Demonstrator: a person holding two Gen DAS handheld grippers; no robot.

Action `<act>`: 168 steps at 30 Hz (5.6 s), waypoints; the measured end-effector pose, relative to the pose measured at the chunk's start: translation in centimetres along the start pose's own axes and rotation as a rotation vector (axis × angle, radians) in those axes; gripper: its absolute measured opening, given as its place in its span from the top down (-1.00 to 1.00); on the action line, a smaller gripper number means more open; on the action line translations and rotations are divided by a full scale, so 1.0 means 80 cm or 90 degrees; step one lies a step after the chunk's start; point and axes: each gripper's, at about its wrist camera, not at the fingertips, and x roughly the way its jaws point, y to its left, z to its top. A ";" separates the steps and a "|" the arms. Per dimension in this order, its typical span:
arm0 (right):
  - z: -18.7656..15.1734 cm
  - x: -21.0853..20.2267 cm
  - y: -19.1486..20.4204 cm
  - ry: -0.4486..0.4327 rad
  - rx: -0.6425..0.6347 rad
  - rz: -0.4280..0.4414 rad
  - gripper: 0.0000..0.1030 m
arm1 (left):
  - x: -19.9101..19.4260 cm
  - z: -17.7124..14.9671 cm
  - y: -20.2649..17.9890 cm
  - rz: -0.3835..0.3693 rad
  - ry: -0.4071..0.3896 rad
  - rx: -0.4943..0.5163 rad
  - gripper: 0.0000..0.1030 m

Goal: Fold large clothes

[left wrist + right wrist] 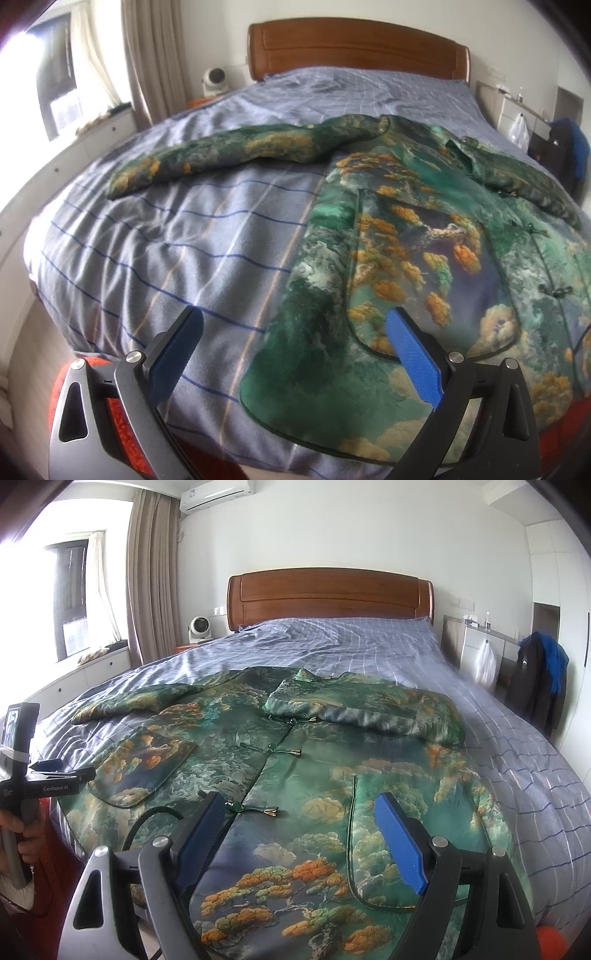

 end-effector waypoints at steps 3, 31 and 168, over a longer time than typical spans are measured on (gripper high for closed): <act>0.000 -0.001 0.001 0.000 -0.002 0.000 -0.60 | -0.004 0.019 0.017 -0.071 0.043 -0.053 -0.93; -0.007 0.018 0.018 0.037 -0.038 0.009 -0.60 | 0.216 0.157 0.381 -0.061 0.171 -0.691 -0.66; -0.026 0.026 -0.049 0.025 0.082 -0.050 -0.61 | -0.024 0.020 -0.139 -0.123 -0.028 0.131 -0.92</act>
